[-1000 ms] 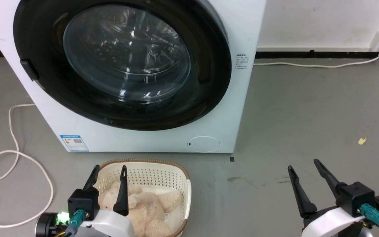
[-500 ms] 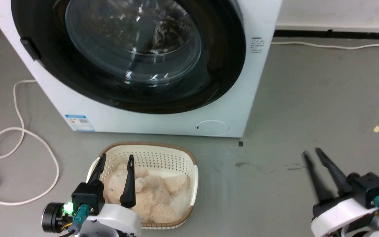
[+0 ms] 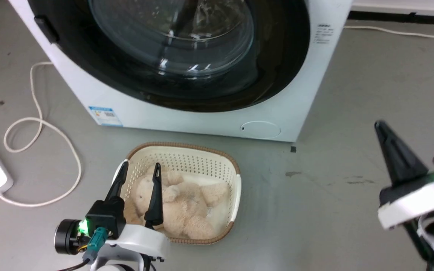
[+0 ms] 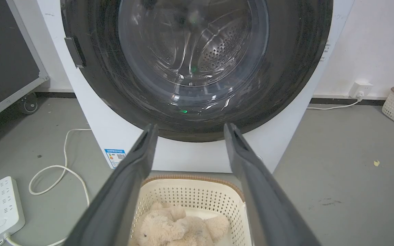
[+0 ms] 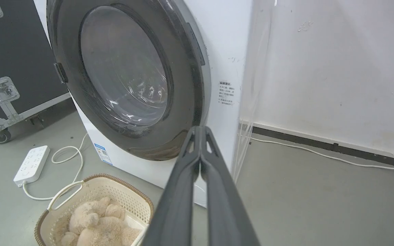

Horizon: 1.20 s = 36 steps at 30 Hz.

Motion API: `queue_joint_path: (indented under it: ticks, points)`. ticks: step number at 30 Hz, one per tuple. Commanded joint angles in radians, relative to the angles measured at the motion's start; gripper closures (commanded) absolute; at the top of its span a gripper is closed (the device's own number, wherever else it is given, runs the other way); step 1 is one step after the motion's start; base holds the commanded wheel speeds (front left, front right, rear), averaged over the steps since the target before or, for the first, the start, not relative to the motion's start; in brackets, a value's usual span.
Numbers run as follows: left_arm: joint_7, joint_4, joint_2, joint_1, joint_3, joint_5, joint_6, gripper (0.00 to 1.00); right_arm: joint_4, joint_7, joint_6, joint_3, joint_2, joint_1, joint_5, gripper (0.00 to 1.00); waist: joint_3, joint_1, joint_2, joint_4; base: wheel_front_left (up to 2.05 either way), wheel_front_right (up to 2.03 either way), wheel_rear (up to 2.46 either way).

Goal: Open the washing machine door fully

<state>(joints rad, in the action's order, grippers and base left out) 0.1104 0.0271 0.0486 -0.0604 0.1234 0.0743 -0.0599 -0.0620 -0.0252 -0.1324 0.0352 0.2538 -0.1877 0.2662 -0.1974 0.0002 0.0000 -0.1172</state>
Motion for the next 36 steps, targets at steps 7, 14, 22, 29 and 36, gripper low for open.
queue_joint_path:
  ticks: [7,14,22,29,36]
  points:
    - [0.026,0.016,0.001,-0.037,0.019,0.018,-0.017,0.0,0.024,0.073,0.001,-0.014,0.03,-0.137,0.156,1.0,-0.052,-0.0002,0.0,-0.042,0.0,0.0,0.0]
    - [0.04,0.027,0.001,-0.053,0.032,0.028,-0.027,0.0,0.097,0.163,0.001,-0.045,0.015,-0.261,0.299,1.0,-0.095,-0.0002,0.0,-0.07,0.0,0.0,0.0]
    - [0.057,0.032,0.001,-0.075,0.061,0.037,-0.037,0.0,0.245,0.294,0.001,-0.091,-0.011,-0.435,0.44,1.0,-0.143,-0.0002,0.0,-0.098,0.0,0.0,0.0]
    - [0.072,0.037,0.001,-0.091,0.093,0.049,-0.049,0.0,0.391,0.435,0.001,-0.162,-0.026,-0.58,0.558,1.0,-0.183,-0.0002,0.0,-0.127,0.0,0.0,0.0]
    - [0.086,0.041,0.001,-0.107,0.121,0.066,-0.064,0.0,0.556,0.552,0.001,-0.234,-0.044,-0.747,0.624,1.0,-0.224,-0.0002,0.0,-0.153,0.0,0.0,0.0]
